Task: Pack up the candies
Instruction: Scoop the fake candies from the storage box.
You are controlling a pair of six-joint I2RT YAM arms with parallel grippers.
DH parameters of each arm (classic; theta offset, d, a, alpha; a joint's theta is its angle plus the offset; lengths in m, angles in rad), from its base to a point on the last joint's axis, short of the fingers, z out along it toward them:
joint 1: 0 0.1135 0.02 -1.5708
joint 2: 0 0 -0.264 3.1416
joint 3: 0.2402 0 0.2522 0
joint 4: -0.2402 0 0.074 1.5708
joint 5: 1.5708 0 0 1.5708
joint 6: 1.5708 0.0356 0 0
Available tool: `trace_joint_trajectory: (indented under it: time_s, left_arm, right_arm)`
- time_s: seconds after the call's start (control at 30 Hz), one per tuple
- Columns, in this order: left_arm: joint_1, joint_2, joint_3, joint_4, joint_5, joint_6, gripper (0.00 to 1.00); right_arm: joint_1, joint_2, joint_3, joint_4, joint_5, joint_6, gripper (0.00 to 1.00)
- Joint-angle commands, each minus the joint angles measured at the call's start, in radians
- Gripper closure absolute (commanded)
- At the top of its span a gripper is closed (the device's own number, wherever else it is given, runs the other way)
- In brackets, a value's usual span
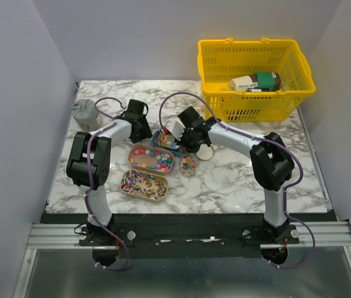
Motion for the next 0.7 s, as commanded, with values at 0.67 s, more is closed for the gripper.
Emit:
trace_joint_trajectory:
  time_s: [0.67]
  left_arm:
    - [-0.005,-0.014,-0.006,-0.014,-0.015,-0.009,0.43]
  right_arm:
    - [-0.022,-0.314,-0.248,0.117,0.011,0.047,0.99]
